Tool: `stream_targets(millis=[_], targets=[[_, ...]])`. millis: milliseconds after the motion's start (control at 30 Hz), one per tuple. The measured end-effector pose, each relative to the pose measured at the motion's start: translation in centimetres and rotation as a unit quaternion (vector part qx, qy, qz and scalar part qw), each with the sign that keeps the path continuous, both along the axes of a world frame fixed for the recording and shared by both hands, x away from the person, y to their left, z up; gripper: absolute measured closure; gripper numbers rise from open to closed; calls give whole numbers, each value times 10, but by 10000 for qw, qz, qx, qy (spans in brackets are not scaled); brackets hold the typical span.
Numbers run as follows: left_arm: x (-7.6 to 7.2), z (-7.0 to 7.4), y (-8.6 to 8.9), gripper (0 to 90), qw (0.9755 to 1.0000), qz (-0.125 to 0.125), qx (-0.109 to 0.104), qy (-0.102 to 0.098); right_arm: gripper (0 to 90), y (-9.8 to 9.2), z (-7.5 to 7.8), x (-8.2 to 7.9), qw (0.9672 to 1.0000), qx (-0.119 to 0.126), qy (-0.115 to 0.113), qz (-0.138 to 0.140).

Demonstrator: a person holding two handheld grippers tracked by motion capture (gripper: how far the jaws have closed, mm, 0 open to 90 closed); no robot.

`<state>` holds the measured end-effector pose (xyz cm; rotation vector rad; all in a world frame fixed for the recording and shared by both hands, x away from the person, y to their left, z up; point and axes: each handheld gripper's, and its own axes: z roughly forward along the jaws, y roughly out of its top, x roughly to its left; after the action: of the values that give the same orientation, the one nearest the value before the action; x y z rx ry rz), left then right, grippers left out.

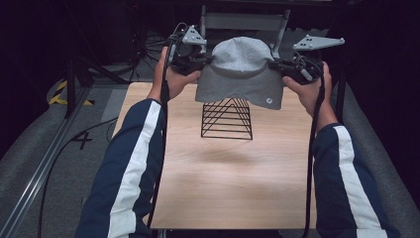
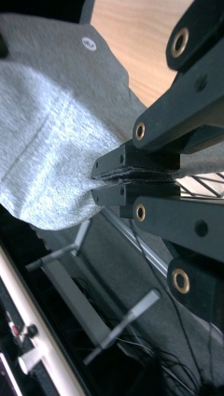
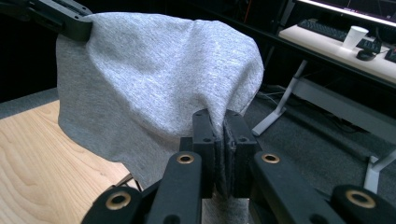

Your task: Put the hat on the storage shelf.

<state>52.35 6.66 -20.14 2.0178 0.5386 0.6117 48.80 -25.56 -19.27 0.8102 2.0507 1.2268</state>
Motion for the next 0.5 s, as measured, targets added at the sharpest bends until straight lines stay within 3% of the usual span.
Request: stream_targets(millis=[267, 500], targets=[[10, -18, 2, 863, 9997, -35, -122, 192, 851, 6, -14, 13, 9999, -8, 109, 29], [-1, -17, 13, 864, 9996, -133, -227, 123, 851, 2, -15, 6, 9999, 32, 108, 129]])
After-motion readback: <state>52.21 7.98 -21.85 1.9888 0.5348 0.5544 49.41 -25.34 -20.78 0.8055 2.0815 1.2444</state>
